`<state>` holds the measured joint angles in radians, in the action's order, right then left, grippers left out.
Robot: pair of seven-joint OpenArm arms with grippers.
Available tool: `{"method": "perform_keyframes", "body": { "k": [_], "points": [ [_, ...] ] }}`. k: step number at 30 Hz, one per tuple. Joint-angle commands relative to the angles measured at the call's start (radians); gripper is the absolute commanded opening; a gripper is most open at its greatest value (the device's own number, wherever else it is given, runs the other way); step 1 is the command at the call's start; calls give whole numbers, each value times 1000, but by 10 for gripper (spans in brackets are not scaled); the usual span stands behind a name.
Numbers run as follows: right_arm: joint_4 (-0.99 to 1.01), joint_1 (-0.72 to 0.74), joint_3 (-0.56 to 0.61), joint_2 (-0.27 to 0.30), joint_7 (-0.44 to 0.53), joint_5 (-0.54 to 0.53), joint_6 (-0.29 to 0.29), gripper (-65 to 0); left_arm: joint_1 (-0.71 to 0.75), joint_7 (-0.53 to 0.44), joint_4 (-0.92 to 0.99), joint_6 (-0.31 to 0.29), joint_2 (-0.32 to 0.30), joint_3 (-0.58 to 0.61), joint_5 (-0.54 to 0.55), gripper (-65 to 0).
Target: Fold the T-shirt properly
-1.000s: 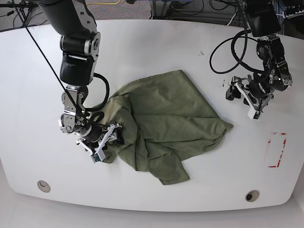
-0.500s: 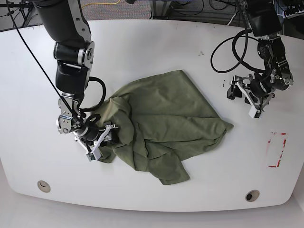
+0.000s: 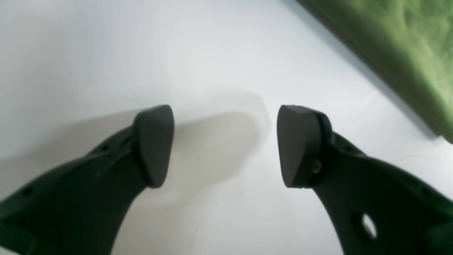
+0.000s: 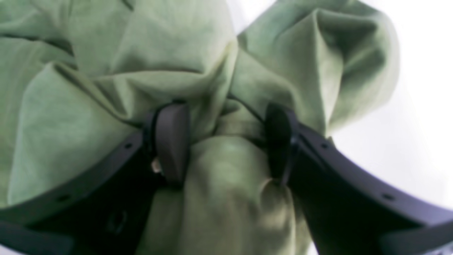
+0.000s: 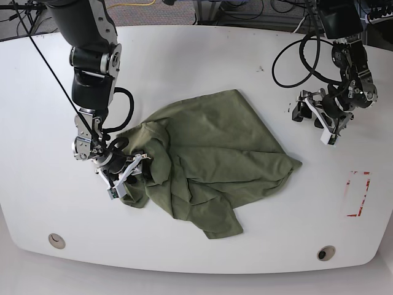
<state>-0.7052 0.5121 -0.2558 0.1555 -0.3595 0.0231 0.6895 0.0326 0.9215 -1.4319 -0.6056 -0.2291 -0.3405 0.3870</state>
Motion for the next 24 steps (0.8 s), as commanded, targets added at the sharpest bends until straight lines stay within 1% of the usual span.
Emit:
{"method": "perform_keyframes", "body": {
  "k": [1, 9, 14, 24],
  "points": [
    [2, 13, 3, 2, -83, 45, 5, -330, 2, 51, 1, 3, -6, 2, -23, -229],
    [2, 12, 3, 5, -83, 44, 5, -331, 3, 51, 0, 3, -3, 2, -23, -229],
    [-1, 15, 3, 6, -100, 42, 5, -331, 3, 51, 0, 3, -3, 2, -21, -229],
    [-140, 13, 3, 3, -186, 48, 5, -331, 0, 51, -2, 3, -5, 2, -20, -229]
  ]
}}
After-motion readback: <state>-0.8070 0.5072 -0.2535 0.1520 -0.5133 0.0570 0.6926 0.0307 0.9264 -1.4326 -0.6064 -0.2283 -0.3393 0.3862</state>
